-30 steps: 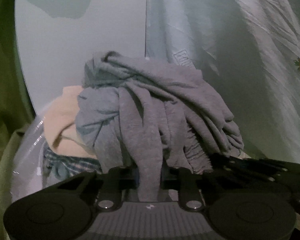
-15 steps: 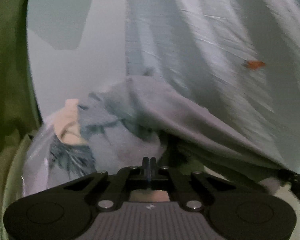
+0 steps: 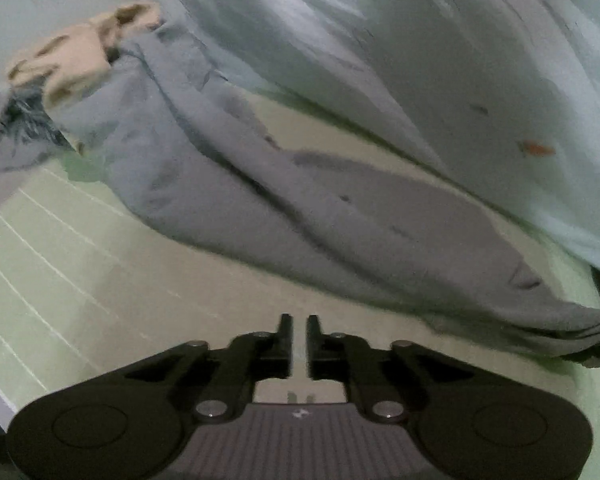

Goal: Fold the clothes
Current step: 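Pull the grey sweatpants off the pile and lay them on the mat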

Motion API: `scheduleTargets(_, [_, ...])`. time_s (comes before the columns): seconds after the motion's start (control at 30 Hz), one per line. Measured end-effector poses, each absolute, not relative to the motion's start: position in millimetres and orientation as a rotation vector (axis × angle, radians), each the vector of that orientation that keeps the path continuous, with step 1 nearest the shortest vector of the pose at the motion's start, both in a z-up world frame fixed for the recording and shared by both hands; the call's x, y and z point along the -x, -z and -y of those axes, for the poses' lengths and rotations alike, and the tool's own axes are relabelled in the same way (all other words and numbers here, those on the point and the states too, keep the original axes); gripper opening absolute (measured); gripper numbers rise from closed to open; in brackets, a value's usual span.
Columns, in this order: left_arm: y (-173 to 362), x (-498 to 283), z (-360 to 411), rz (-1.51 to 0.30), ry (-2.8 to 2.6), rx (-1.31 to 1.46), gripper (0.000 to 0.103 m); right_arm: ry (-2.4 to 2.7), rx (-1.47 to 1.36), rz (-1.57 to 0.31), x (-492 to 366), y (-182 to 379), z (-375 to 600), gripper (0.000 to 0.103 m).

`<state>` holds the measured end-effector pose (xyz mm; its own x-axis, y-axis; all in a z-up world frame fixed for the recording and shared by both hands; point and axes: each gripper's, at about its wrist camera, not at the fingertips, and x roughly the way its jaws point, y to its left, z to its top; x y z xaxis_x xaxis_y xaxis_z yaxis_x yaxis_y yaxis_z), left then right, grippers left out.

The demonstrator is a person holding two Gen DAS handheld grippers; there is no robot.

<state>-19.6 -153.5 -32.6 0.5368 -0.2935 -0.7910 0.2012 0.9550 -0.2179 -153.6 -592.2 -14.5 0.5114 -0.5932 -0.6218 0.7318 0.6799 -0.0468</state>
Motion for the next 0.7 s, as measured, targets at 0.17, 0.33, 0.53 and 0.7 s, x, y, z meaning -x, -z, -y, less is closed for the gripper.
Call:
scheduleTargets(0.17, [33.6, 22.0, 165.6, -0.966, 0.282, 0.088, 0.032, 0.809, -0.33, -0.659, 196.0, 25.9, 613.3, 0.033])
scheduleTargets(0.33, [23.4, 19.0, 182.3, -0.94, 0.27, 0.073, 0.043, 0.802, -0.465, -0.625, 213.0, 31.3, 615.9, 0.065])
scheduleTargets(0.53, [20.3, -19.1, 184.4, -0.916, 0.276, 0.039, 0.056, 0.779, -0.659, -0.58, 211.4, 38.2, 608.3, 0.078])
scheduleTargets(0.7, [26.6, -64.1, 178.9, -0.927, 0.241, 0.056, 0.063, 0.86, -0.729, -0.677, 187.1, 65.4, 610.8, 0.079])
